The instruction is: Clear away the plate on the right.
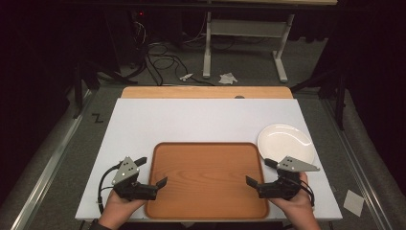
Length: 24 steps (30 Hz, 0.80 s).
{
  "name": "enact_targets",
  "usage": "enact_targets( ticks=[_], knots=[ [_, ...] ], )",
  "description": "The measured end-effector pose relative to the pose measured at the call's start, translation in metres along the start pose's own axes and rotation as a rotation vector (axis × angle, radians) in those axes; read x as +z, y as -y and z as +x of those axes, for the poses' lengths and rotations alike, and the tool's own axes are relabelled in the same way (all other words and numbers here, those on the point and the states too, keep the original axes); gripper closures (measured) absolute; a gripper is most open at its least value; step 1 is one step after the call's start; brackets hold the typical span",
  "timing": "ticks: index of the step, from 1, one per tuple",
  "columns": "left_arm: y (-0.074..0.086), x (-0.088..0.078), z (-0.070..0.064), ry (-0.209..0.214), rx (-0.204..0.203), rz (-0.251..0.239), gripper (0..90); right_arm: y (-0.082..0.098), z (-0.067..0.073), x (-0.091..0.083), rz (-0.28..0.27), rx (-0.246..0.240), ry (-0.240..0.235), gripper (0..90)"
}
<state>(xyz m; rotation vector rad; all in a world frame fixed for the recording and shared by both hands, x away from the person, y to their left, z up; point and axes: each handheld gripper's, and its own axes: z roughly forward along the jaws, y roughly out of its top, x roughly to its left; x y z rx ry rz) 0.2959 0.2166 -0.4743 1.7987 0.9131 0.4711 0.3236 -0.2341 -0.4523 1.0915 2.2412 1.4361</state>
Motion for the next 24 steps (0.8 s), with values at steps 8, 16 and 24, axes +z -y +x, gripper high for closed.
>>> enact_targets(
  ticks=[8,16,24],
  knots=[
    [-0.002,0.001,0.001,0.009,-0.005,-0.006,0.2,0.004,-0.009,-0.006,-0.015,0.017,0.007,1.3],
    [-0.005,0.004,0.001,0.018,0.001,-0.017,0.2,0.005,-0.019,-0.011,-0.028,0.041,0.034,1.3],
    [-0.002,-0.003,0.002,0.019,0.007,-0.019,0.2,0.003,-0.021,-0.009,-0.025,0.05,0.047,1.3]
  ],
)
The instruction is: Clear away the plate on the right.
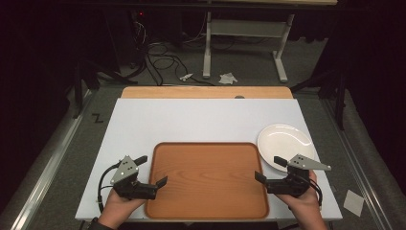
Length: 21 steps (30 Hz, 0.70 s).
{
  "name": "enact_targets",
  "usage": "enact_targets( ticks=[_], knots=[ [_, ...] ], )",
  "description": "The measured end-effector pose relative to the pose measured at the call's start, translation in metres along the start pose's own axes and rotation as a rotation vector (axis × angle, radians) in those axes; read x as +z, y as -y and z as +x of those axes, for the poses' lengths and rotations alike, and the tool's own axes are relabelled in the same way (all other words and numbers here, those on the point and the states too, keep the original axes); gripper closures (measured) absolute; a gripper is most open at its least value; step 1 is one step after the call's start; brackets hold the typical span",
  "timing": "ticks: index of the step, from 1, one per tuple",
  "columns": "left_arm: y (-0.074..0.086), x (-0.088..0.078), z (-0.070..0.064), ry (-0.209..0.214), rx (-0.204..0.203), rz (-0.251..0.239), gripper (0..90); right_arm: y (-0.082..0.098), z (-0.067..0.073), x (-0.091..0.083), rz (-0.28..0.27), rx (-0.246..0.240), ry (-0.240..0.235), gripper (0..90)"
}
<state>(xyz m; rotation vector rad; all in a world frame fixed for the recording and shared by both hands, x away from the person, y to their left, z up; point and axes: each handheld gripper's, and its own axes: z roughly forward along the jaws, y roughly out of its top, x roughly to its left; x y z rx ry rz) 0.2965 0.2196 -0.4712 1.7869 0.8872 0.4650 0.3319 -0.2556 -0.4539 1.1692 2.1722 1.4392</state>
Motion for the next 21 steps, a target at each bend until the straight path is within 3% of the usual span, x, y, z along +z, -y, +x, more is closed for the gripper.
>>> enact_targets(
  ticks=[3,7,21],
  knots=[
    [0.0,-0.002,0.001,-0.002,0.001,0.0,0.2,0.0,-0.002,0.0,0.008,0.01,0.003,1.3],
    [0.0,-0.009,0.009,-0.016,-0.026,-0.027,0.2,0.003,-0.012,-0.004,0.007,0.03,0.016,1.3],
    [-0.002,-0.002,0.008,-0.002,-0.043,-0.02,0.2,0.01,-0.033,-0.022,-0.012,0.096,0.063,1.3]
  ],
)
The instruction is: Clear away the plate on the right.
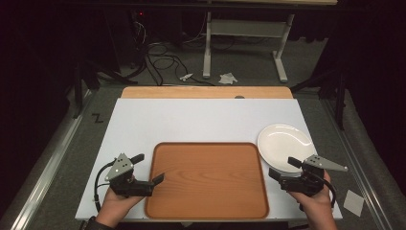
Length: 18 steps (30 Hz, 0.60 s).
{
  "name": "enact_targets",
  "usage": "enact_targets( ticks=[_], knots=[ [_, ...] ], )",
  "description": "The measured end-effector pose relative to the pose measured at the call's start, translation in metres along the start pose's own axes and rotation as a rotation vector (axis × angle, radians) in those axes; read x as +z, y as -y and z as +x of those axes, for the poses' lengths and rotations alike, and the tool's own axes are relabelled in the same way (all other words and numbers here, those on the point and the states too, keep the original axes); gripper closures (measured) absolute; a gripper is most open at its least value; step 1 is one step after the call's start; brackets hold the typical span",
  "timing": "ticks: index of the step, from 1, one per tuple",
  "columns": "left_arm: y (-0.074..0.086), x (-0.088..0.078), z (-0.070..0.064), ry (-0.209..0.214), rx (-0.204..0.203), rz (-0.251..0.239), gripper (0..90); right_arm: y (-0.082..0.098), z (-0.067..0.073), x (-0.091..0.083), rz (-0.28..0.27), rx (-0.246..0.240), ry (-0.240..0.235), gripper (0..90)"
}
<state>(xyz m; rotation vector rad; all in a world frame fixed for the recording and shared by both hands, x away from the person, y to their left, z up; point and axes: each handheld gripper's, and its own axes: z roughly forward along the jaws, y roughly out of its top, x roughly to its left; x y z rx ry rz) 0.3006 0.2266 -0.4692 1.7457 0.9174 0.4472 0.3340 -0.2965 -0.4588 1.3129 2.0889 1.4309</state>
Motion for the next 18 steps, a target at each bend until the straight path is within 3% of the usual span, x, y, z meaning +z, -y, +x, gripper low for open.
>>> enact_targets(
  ticks=[4,10,18],
  knots=[
    [0.001,0.002,-0.002,0.0,0.017,0.017,0.2,0.0,-0.008,-0.006,-0.013,0.014,0.015,1.3],
    [-0.003,0.008,-0.001,0.006,0.001,0.001,0.2,0.004,-0.019,-0.019,-0.033,0.027,0.049,1.3],
    [-0.004,0.01,-0.002,0.012,0.031,0.0,0.2,0.008,-0.028,-0.033,-0.041,0.039,0.102,1.3]
  ],
)
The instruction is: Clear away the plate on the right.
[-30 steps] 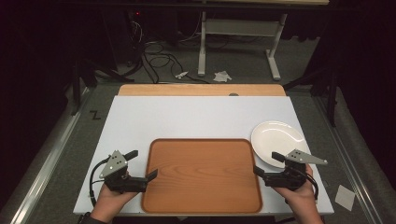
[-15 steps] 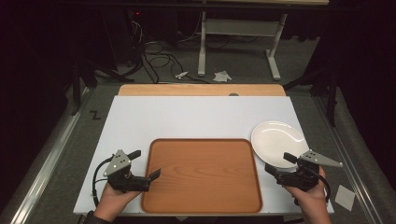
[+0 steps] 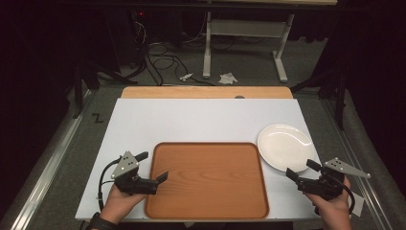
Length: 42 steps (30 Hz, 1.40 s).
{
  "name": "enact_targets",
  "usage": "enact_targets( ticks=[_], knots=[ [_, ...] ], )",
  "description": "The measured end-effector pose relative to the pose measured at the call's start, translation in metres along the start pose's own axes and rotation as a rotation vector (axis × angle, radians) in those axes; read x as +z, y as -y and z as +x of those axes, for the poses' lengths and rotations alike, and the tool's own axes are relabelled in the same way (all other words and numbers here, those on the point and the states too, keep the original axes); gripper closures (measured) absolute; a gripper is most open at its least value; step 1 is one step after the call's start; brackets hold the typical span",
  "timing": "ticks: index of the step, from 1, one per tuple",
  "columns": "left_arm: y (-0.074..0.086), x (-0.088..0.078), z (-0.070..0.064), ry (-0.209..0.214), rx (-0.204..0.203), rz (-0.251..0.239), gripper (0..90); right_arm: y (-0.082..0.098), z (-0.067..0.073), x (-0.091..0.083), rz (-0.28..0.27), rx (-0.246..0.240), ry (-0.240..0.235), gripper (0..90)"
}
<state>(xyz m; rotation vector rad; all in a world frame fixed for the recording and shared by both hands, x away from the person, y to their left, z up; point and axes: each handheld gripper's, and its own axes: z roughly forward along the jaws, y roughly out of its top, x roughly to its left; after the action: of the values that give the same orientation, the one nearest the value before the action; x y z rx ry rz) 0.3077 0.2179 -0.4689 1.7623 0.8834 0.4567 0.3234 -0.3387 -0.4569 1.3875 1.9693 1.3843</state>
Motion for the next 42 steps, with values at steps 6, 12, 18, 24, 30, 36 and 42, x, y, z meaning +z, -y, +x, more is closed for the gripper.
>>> enact_targets(
  ticks=[6,12,18,24,30,36,42],
  knots=[
    [0.0,-0.002,0.002,0.004,0.004,-0.001,0.2,0.001,-0.004,0.002,0.006,0.003,0.022,1.3],
    [0.002,0.0,0.001,0.013,0.02,0.025,0.6,0.003,-0.009,0.007,0.026,0.019,0.029,1.3],
    [0.002,0.001,0.0,0.014,0.014,0.023,0.4,0.001,-0.015,0.006,0.017,0.064,0.028,1.3],
    [0.002,0.001,0.001,0.001,0.01,0.002,0.3,-0.016,-0.013,0.015,0.037,0.08,0.074,1.3],
    [0.004,0.002,0.001,0.016,0.02,0.014,0.4,-0.024,-0.019,0.025,0.049,0.111,0.101,1.3],
    [0.005,0.004,-0.001,0.015,0.055,0.014,1.3,-0.014,-0.019,0.025,0.034,0.144,0.083,1.3],
    [0.005,0.001,-0.001,0.018,0.044,0.001,2.3,-0.007,-0.022,0.024,0.072,0.163,0.083,1.3]
  ],
)
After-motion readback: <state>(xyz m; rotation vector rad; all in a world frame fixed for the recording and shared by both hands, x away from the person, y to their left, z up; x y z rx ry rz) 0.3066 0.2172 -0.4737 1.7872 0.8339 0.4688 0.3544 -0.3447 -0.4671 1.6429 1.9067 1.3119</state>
